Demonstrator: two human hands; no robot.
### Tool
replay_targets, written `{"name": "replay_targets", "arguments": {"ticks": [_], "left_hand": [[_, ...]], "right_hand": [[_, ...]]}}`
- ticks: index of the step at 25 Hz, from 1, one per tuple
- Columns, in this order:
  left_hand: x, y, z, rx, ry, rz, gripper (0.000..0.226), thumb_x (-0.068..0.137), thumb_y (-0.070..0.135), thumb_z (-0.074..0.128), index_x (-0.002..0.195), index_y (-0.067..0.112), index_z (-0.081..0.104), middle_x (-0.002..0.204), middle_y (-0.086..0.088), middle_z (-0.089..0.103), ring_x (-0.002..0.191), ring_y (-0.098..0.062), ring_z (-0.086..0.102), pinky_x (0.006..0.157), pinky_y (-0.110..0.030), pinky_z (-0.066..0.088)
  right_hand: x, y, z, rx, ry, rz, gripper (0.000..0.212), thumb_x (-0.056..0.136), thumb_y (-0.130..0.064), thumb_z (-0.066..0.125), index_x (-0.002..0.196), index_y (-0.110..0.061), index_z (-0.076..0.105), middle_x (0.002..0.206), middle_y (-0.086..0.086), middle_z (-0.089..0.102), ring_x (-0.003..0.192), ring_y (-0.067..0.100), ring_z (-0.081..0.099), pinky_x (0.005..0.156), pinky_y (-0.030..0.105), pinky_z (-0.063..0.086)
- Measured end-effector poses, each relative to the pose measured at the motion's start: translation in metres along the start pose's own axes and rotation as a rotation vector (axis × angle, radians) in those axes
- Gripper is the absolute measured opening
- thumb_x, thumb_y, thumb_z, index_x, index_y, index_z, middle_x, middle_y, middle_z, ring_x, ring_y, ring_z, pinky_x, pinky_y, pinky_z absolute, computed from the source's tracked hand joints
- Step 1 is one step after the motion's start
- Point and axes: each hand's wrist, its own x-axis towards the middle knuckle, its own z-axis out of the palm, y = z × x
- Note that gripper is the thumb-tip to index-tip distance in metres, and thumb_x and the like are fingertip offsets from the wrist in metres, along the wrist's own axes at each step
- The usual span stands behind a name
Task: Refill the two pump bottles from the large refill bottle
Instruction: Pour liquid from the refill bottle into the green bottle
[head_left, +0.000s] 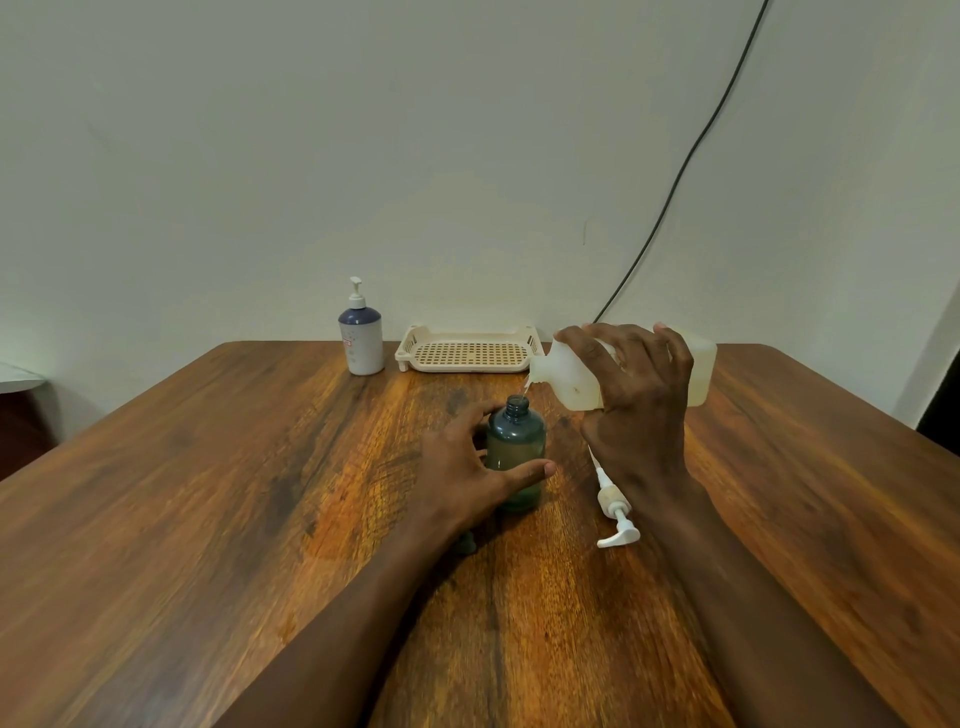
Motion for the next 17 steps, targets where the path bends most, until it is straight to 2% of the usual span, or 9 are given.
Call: {"name": "replay_targets", "arguments": {"ticks": [5,10,17], "left_hand": [[0.0001,-0.0012,0.0002,0.001,0.006,0.004,0.096,0.059,0.07,0.087,0.141,0.034,0.052,0.136,0.007,0.065,0.113,-0.003,0.06,0.08,-0.006,0.05],[-0.0003,-0.0011,-0.0001,-0.002,0.015,0.012,0.095,0.059,0.071,0.086,0.14,0.035,0.052,0.134,0.008,0.066,0.109,0.001,0.06,0.079,0.0,0.047],[-0.0002,-0.0005,-0.0006,0.008,0.013,0.012,0.097,0.059,0.07,0.087,0.141,0.032,0.052,0.135,0.006,0.065,0.112,-0.002,0.06,0.082,-0.005,0.05]], "right_hand": [[-0.0001,-0.0002,0.0001,-0.001,-0.001,0.0,0.088,0.06,-0.008,0.093,0.138,-0.022,0.056,0.131,0.017,0.065,0.121,0.039,0.057,0.115,0.055,0.031],[-0.0003,0.0006,0.0003,0.001,0.0,-0.006,0.09,0.06,-0.008,0.093,0.138,-0.024,0.052,0.132,0.016,0.065,0.122,0.038,0.056,0.114,0.057,0.032],[-0.0006,0.001,0.002,-0.006,-0.006,-0.013,0.085,0.061,-0.009,0.094,0.137,-0.021,0.059,0.132,0.016,0.065,0.122,0.038,0.057,0.114,0.057,0.032]]}}
